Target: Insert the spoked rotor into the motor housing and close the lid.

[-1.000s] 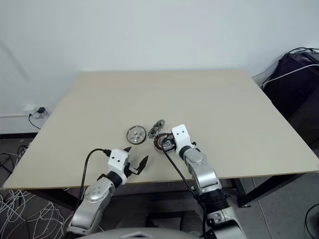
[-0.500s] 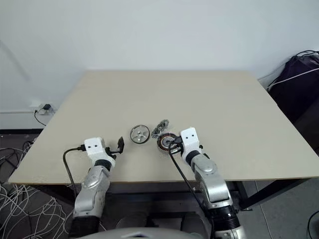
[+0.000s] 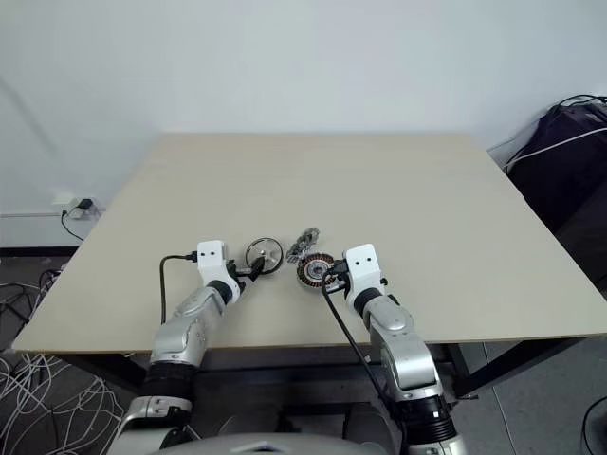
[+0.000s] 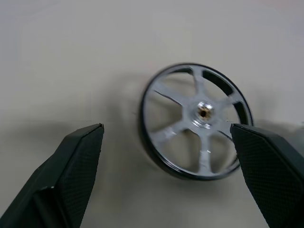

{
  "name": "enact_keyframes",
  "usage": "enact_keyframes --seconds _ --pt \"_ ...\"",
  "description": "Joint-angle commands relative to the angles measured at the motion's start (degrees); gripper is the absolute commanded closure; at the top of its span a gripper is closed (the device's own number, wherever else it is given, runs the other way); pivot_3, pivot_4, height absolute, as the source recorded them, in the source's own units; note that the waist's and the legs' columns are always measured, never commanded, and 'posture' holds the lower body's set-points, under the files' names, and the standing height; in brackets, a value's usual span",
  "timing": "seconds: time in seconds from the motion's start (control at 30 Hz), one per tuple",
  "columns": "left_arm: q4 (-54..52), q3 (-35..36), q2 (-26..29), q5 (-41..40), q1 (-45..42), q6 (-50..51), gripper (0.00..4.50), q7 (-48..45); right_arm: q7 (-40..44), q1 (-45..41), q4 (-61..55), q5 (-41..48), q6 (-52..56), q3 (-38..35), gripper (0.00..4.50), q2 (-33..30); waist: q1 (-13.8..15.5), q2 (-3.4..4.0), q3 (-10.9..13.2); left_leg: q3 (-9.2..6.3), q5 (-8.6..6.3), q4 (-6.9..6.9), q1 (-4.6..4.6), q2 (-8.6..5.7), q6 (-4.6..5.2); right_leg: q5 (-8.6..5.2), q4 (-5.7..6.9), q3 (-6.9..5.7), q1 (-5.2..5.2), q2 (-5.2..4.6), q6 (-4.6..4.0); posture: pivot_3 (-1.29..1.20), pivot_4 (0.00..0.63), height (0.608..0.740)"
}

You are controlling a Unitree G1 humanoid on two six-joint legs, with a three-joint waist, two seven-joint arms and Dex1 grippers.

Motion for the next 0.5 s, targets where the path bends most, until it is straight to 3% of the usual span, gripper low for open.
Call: enact_keyframes --seconds 0.03,0.5 --pt "-1.23 0.54 -0.01 -2.5 -2.1 3.01 0.0 -1.48 -0.2 -0.71 -2.28 0.4 -0.43 -0.26 4.48 0.18 0.0 0.0 0.0 0.0 0.0 0.0 0.0 0.0 0.0 0.0 0.0 0.0 0.0 0.0 0.0 0.0 0.0 0.74" --pt "0.2 6.39 -3.64 -6.64 -5.53 9.02 0.0 5.14 -0.34 -0.89 -1.64 0.3 -0.6 0.29 4.48 0.57 0.13 -0.02 -0.01 -0.02 -0.01 0.0 -0.01 -0.02 -0.01 0.01 0.0 0.02 -0.01 -0.05 0.0 0.0 0.0 0.74"
